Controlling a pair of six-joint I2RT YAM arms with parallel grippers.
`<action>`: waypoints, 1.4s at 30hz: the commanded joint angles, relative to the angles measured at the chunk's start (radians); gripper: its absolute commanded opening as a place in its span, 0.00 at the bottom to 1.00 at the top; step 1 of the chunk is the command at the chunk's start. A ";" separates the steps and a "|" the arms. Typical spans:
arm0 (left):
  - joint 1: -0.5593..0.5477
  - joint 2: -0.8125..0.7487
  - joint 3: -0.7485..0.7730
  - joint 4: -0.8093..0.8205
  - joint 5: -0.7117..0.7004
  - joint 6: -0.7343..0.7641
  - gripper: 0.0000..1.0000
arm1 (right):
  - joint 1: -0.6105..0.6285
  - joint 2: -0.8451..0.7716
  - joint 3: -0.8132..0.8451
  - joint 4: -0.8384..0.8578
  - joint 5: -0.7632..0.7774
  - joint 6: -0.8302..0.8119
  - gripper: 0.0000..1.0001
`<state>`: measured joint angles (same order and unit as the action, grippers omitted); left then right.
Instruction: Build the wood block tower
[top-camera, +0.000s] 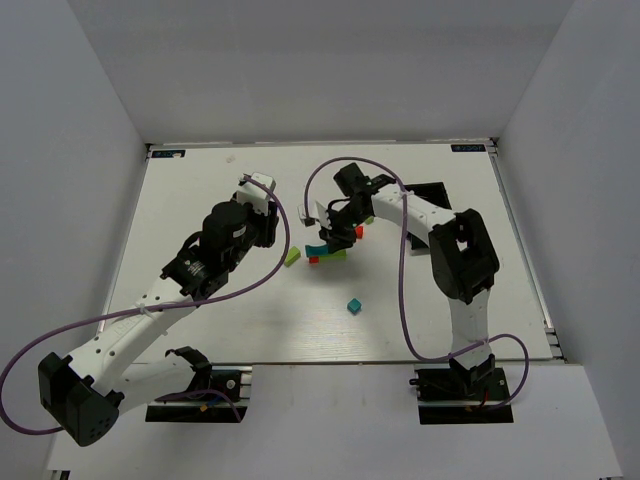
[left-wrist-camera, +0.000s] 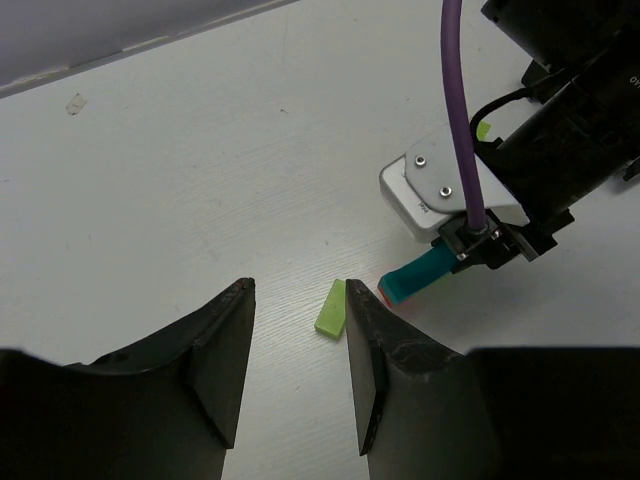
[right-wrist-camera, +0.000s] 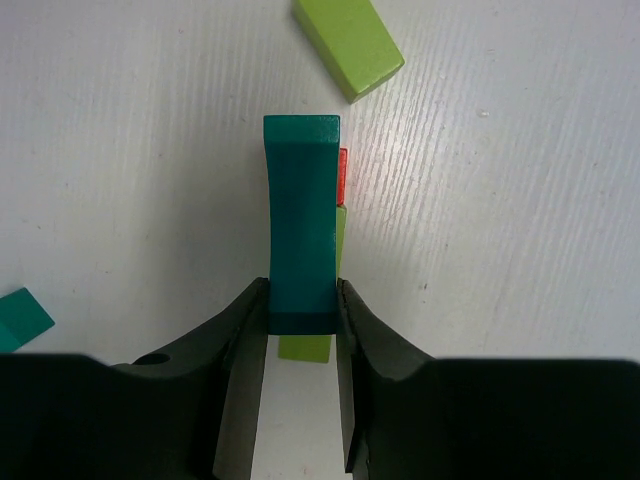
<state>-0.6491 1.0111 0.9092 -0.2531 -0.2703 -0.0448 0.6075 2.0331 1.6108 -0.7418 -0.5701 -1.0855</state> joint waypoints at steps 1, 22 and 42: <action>0.006 -0.020 -0.007 0.014 -0.007 0.003 0.52 | 0.003 -0.051 -0.020 0.035 0.024 0.035 0.00; 0.006 -0.020 -0.007 0.014 -0.007 0.003 0.52 | 0.021 -0.062 -0.063 0.085 0.065 0.061 0.00; 0.006 -0.020 -0.007 0.014 -0.007 0.003 0.52 | 0.020 -0.040 -0.065 0.085 0.082 0.055 0.00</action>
<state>-0.6491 1.0107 0.9092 -0.2531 -0.2726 -0.0444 0.6239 2.0144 1.5543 -0.6708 -0.4843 -1.0286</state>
